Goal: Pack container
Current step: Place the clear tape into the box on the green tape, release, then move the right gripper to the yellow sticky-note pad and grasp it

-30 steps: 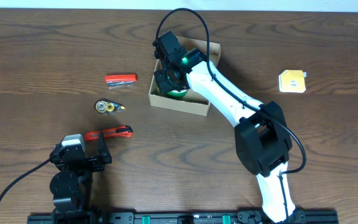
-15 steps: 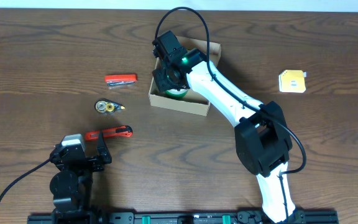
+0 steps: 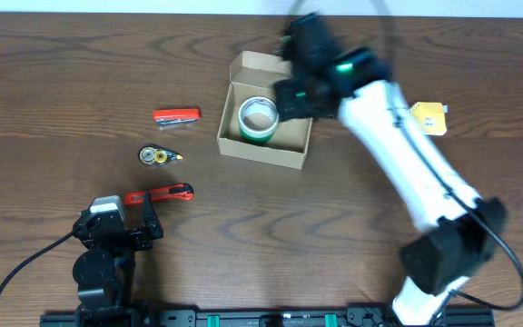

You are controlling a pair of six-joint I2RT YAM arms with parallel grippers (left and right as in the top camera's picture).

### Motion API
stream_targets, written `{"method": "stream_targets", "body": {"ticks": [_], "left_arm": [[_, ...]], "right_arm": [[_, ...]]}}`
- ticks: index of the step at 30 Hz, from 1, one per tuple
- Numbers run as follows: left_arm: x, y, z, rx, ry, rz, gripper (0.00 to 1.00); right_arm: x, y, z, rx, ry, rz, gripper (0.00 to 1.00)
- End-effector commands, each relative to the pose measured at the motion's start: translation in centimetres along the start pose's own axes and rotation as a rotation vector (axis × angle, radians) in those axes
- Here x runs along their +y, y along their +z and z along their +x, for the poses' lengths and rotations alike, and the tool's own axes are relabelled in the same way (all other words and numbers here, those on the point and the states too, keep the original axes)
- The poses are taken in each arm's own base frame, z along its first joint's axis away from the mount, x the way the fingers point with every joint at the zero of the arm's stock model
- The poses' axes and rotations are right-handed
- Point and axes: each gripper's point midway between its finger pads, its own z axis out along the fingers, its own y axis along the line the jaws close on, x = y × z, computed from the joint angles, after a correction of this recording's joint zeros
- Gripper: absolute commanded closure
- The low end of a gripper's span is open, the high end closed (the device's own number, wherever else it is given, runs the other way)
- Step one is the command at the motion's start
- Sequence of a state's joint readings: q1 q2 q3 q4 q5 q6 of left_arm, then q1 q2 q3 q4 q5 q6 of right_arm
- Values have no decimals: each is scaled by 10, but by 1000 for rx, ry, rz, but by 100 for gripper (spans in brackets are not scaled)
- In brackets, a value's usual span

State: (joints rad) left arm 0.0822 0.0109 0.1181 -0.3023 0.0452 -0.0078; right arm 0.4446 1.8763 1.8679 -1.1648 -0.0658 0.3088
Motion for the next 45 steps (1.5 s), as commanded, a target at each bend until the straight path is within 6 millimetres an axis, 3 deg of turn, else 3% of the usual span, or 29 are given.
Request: {"method": "stream_targets", "body": {"ticks": [1,4,8,16,20,31,41,45], "left_arm": [[0,3,11,22,-13,-1,5],[0,3,11,22,-13,-1,5],[0,3,11,22,-13,-2,5],[0,3,11,22,-13,-1,4],[0,3,11,22,-13,-2,5],[0,3,11,22,-13,-1,5],[0,3,11,22,-13,-2,5],[0,3,11,22,-13,-2,4]], "right_arm": [[-43,25,17,103,141,66,40],[-56,46,29,140,207,44,38],[-52,75,44,160,237,-7,36],[-52,101,58,146,236,32,36],[-72,101,61,134,224,152,37],[-100,94,65,137,126,304,38],[-119,89,60,124,52,387,40],[-110,89,56,118,47,339,37]]}}
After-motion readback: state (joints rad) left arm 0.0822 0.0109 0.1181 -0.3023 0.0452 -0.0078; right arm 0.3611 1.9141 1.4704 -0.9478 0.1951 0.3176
